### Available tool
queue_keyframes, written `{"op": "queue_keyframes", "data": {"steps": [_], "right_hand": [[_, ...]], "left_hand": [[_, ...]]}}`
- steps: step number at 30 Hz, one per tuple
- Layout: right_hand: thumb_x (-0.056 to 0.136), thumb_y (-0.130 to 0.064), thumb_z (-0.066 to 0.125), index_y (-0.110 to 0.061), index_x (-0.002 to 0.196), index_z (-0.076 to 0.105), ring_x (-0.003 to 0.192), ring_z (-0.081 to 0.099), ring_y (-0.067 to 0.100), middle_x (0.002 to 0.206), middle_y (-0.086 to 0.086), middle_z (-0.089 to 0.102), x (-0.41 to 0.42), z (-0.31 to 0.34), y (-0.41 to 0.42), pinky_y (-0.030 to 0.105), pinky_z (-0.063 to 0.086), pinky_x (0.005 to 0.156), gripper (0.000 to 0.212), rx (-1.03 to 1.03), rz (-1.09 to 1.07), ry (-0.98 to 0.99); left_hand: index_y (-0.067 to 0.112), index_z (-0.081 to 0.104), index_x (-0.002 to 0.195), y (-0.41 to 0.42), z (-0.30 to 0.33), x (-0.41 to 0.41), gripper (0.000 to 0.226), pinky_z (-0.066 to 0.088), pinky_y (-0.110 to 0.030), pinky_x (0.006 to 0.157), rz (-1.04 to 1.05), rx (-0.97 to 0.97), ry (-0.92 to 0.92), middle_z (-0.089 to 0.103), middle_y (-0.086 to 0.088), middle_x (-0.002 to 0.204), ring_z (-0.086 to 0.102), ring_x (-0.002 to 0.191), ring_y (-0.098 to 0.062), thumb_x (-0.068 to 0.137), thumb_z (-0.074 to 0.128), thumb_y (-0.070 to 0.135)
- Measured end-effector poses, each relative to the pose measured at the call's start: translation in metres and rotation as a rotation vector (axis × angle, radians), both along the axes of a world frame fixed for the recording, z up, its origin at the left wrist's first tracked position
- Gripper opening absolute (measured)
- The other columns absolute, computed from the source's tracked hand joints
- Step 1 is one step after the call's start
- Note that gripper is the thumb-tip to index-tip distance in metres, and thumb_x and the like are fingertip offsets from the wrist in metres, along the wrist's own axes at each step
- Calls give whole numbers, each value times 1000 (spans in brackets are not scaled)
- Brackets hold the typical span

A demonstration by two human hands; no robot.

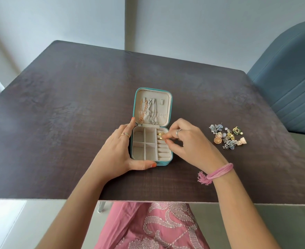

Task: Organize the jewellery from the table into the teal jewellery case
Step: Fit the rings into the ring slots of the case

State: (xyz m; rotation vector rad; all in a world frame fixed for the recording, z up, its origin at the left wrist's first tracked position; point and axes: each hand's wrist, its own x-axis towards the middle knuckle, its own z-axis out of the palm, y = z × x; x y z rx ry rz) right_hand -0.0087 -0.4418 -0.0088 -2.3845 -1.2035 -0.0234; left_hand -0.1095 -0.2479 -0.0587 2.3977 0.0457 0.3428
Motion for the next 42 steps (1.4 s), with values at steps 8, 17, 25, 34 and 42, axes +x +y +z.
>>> {"op": "queue_keyframes", "data": {"steps": [8,17,25,34,42], "right_hand": [[90,-9,53,-12,106,73,71,47,-7,87,-18,39,-4,-3,-2,23,47,72,26,-58,-41,17],[85,0,57,-18,96,74,74,64,15,91,-4,62,30,11,-38,16,48,75,27,212,-282,10],[87,-17,66,-19,100,73,80,63,-4,97,-11,65,63,8,-47,13,48,79,15,-83,-280,119],[78,-20,77,-19,95,76,80,67,3,90,-3,74,79,6,-26,27,52,88,17,-173,-243,177],[80,-10,72,-17,88,77,73,67,0,87,-6,71,49,23,-28,13,53,78,11,83,-223,123]], "left_hand": [[17,11,152,-1,1,-1,131,32,-25,101,3,0,18,43,1,137,42,123,-13,51,50,90],[22,9,153,0,4,-2,130,32,-24,103,2,-28,47,42,5,137,41,123,-10,50,59,83],[27,6,152,-1,6,-1,129,28,-20,103,4,-53,69,41,8,137,38,124,-6,48,63,78],[24,7,153,-2,7,-1,131,29,-23,106,5,-46,86,39,7,139,38,127,-8,47,61,82],[27,5,153,-2,9,-2,134,30,-25,106,4,-54,98,39,7,140,37,127,-9,45,56,88]]}}
